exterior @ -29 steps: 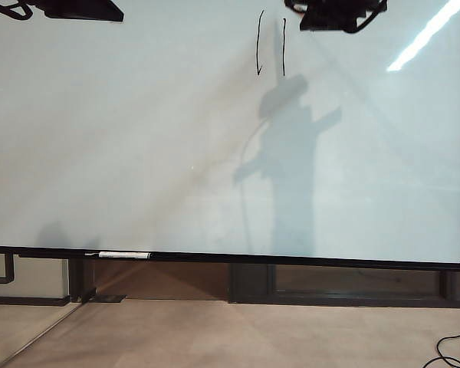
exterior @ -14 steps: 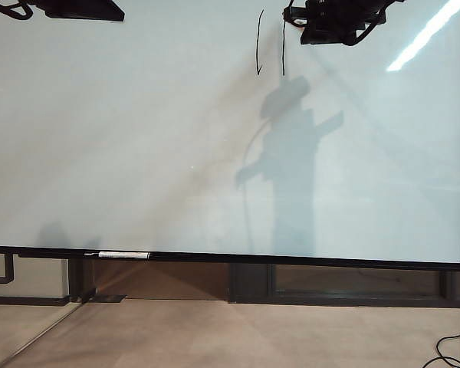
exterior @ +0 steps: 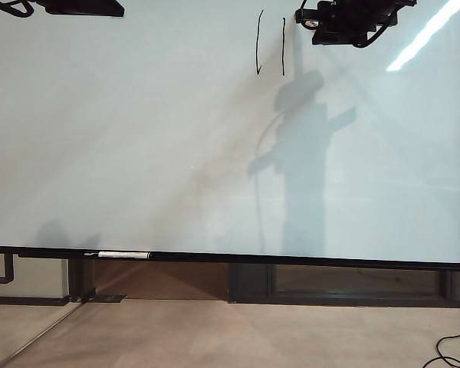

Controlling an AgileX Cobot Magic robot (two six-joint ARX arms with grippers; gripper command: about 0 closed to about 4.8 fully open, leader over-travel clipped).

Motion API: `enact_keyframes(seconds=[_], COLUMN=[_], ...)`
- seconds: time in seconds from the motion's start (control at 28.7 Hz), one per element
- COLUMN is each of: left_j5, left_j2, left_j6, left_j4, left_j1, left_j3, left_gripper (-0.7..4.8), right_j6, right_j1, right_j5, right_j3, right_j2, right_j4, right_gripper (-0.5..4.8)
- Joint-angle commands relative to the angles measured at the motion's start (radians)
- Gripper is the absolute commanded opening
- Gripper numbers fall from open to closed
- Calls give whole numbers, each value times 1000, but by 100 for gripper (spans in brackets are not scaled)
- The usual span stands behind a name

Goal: Reach to the right to find the marker pen, pick it up, and write the number 10 on the whiteboard.

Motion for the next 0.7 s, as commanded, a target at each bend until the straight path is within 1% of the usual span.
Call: enact_keyframes(seconds=[0.03,0.17,0.28,0.52,0.7], left_j5=[5,5,5,5,4], left_j2=[-5,-5,-5,-5,-5], left_j6=[-2,-3,-3,1,5], left_j4=[17,23,23,23,23], left_j1=[-1,-1,-1,-1,-1], left_j3=[4,4,4,4,4], left_gripper=[-6,-6,-6,-6,-6], right_j6=[6,16,28,40,42], right_j1=[2,2,2,8,8], right_j5=[-12,-14,-35,-35,-38], right_j3=[4,4,4,4,4], right_j2=[-4,1,9,22,23], right_j4=[37,39,40,43,74], right_gripper=[-6,-6,-6,-6,-6])
